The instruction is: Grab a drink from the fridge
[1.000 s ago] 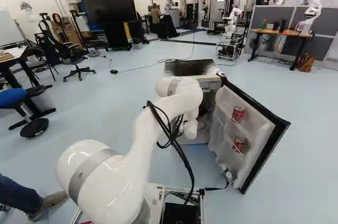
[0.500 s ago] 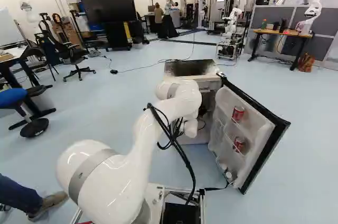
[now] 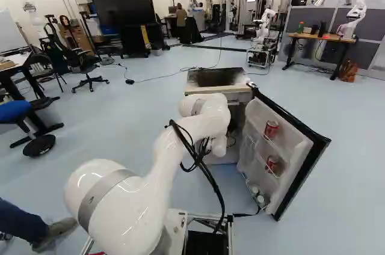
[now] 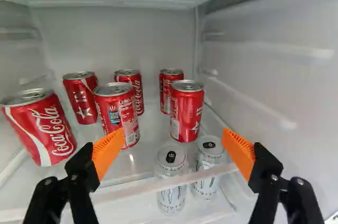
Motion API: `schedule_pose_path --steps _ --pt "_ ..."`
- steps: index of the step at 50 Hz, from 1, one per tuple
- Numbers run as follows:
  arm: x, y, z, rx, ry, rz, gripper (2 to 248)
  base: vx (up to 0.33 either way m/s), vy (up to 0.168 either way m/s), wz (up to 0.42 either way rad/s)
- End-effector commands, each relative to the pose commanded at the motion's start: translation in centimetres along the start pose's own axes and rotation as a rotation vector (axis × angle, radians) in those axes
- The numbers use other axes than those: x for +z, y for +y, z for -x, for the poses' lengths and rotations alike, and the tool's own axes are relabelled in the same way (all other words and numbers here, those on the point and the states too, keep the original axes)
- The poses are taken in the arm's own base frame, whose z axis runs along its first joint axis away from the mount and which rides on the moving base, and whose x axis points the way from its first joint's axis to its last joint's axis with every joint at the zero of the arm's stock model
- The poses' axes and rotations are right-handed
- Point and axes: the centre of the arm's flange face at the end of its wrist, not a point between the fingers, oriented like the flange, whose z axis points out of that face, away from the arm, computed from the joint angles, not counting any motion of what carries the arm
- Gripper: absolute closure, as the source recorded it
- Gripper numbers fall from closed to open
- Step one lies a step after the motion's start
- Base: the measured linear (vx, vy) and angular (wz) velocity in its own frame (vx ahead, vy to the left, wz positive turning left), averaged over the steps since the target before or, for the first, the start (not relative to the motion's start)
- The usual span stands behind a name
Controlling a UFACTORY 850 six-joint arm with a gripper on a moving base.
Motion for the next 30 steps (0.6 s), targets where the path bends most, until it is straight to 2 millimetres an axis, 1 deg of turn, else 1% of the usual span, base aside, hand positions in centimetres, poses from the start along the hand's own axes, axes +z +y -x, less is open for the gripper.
schedule_pose_path --steps 14,24,30 --pt "1.1 0.2 0.5 -0.008 0.029 0.001 3 0.000 0.000 0.000" --pt "1.6 0.3 -0.3 -0.012 0.041 0.000 3 0.000 0.000 0.000" --pt "1.8 0.3 -0.5 -0.014 0.048 -0.001 3 0.000 0.000 0.000"
